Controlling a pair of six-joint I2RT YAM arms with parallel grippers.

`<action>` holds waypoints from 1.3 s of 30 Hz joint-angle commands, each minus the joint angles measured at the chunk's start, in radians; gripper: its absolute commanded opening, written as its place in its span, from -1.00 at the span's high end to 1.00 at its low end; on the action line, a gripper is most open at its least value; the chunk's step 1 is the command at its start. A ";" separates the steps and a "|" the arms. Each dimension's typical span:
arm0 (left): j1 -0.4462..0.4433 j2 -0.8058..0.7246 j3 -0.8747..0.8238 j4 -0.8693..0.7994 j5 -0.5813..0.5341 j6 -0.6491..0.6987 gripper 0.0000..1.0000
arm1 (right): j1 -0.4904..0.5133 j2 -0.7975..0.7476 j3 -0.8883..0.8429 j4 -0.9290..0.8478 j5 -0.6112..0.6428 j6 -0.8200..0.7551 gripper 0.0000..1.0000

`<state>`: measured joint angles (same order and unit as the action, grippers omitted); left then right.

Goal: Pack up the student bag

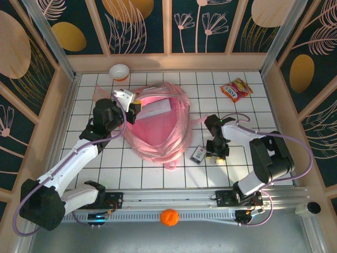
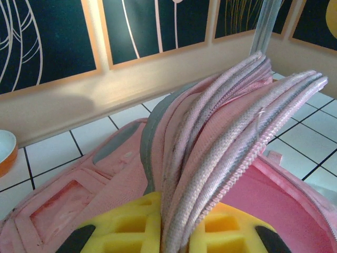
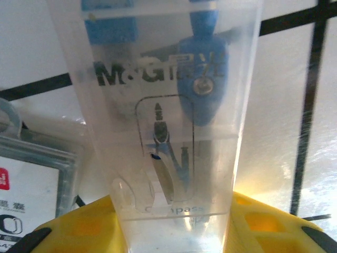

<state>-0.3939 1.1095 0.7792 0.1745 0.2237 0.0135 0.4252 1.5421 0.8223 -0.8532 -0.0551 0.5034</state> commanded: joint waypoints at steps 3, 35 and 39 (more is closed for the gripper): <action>0.001 -0.050 0.020 0.160 0.009 -0.039 1.00 | -0.009 -0.116 0.084 -0.087 0.033 0.027 0.37; 0.001 0.004 0.065 0.206 0.057 -0.071 1.00 | 0.443 -0.028 0.159 0.996 -0.108 0.949 0.22; 0.001 0.003 0.067 0.206 0.060 -0.069 1.00 | 0.424 0.041 0.172 1.073 -0.119 0.982 0.22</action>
<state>-0.3939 1.1343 0.7795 0.1970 0.2531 -0.0208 0.8616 1.5517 0.9859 0.1097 -0.1997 1.4250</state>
